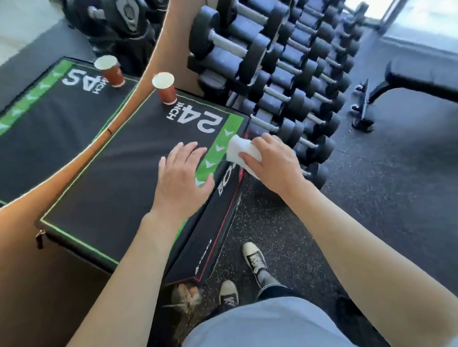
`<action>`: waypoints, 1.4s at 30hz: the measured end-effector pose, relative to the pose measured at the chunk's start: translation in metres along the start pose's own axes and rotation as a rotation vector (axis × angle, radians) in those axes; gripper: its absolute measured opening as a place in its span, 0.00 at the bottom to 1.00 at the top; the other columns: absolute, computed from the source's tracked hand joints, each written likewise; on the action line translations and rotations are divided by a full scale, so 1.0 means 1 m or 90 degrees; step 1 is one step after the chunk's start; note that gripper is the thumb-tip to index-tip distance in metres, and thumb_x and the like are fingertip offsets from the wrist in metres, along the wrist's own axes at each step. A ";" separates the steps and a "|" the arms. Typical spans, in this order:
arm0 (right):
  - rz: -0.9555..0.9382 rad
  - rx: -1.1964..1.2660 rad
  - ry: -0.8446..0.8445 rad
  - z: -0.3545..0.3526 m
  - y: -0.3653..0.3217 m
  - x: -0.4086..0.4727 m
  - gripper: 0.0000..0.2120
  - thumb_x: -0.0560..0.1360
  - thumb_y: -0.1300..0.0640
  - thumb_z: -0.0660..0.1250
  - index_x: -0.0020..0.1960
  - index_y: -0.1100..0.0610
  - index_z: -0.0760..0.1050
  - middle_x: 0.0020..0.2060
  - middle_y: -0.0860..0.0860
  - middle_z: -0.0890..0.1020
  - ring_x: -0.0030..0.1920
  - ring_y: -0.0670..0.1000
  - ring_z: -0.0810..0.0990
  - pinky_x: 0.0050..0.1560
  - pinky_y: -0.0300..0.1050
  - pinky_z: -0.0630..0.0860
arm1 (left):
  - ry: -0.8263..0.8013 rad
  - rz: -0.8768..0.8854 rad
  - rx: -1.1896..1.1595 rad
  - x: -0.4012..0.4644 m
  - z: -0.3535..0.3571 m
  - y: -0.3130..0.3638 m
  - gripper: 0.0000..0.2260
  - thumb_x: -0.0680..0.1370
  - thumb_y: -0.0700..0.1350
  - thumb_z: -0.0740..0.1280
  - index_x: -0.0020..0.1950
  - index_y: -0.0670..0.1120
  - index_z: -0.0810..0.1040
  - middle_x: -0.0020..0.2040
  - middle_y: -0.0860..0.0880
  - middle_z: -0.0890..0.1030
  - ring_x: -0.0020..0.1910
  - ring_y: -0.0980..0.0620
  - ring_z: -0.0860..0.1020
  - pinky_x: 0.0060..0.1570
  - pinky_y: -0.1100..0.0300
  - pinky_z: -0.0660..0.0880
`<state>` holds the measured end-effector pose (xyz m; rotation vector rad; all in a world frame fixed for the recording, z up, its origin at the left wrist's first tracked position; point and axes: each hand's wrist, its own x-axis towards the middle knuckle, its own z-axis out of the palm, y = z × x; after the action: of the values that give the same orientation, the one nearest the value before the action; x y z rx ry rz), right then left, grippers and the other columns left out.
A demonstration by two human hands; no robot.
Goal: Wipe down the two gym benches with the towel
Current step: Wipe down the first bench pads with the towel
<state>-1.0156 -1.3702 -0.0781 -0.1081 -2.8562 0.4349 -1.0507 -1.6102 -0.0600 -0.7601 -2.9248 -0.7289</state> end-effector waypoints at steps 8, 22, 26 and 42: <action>0.169 -0.044 0.081 -0.048 0.038 -0.104 0.19 0.82 0.43 0.65 0.55 0.59 0.78 0.48 0.53 0.79 0.49 0.56 0.78 0.47 0.53 0.78 | -0.075 0.165 -0.036 -0.013 0.033 0.069 0.26 0.79 0.49 0.72 0.76 0.45 0.75 0.77 0.46 0.73 0.80 0.42 0.66 0.76 0.36 0.63; 0.367 -0.066 0.128 -0.108 0.110 -0.278 0.19 0.82 0.43 0.65 0.56 0.60 0.78 0.46 0.53 0.78 0.48 0.56 0.78 0.44 0.51 0.76 | -0.181 0.322 -0.071 -0.073 0.101 0.207 0.26 0.79 0.50 0.72 0.76 0.45 0.75 0.78 0.47 0.72 0.81 0.42 0.64 0.76 0.35 0.63; 0.388 -0.061 0.145 -0.125 0.137 -0.333 0.18 0.82 0.43 0.65 0.56 0.59 0.78 0.46 0.52 0.78 0.47 0.55 0.77 0.44 0.50 0.76 | -0.195 0.343 -0.065 -0.106 0.119 0.253 0.26 0.80 0.50 0.71 0.77 0.45 0.74 0.78 0.46 0.72 0.81 0.43 0.64 0.76 0.36 0.63; 0.433 -0.049 0.156 -0.205 0.242 -0.547 0.18 0.82 0.44 0.64 0.56 0.59 0.78 0.47 0.53 0.78 0.49 0.56 0.77 0.46 0.50 0.74 | -0.203 0.387 -0.055 -0.246 0.188 0.438 0.27 0.79 0.51 0.71 0.77 0.46 0.73 0.79 0.46 0.71 0.81 0.43 0.63 0.76 0.36 0.63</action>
<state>-0.4265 -1.1421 -0.0892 -1.0802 -2.5228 0.3944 -0.6139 -1.2998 -0.0735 -1.8038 -2.6517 -0.7146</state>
